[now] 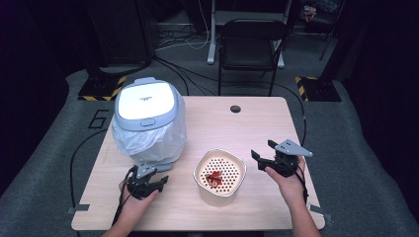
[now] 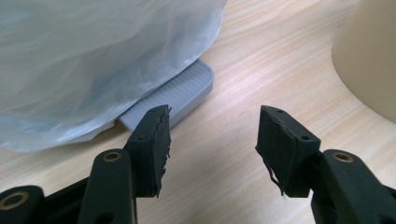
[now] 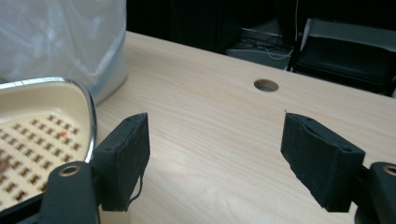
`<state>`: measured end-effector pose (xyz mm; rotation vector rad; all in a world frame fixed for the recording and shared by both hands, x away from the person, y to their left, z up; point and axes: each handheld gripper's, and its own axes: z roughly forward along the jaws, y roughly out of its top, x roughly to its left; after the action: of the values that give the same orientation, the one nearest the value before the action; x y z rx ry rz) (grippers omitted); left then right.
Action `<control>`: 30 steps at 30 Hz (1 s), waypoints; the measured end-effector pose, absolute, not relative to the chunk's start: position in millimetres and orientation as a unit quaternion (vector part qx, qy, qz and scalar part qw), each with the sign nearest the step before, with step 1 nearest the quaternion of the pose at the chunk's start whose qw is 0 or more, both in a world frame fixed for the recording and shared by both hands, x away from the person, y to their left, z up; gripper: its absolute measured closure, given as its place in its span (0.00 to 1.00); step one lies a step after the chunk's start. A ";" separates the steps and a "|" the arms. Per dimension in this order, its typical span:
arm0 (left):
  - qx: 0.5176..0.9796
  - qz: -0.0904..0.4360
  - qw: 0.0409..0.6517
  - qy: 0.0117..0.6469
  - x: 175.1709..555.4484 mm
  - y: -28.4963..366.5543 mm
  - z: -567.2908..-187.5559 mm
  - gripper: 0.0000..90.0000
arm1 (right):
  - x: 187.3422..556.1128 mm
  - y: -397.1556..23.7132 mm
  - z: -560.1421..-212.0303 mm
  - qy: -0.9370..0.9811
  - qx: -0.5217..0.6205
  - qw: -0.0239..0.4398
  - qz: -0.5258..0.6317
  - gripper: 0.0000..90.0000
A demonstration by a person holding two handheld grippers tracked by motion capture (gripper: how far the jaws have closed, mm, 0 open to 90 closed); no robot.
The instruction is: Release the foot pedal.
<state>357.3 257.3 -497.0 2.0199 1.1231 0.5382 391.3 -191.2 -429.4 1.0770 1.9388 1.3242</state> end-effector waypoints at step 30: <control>0.731 0.227 0.370 0.527 362.1 353.3 -509.3 0.45 | 373.8 -207.9 -489.6 0.747 0.440 0.254 0.428 0.27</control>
<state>362.1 353.3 -509.3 1.8742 1.3513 0.5828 373.8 -207.9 -489.6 1.1953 2.0311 1.1635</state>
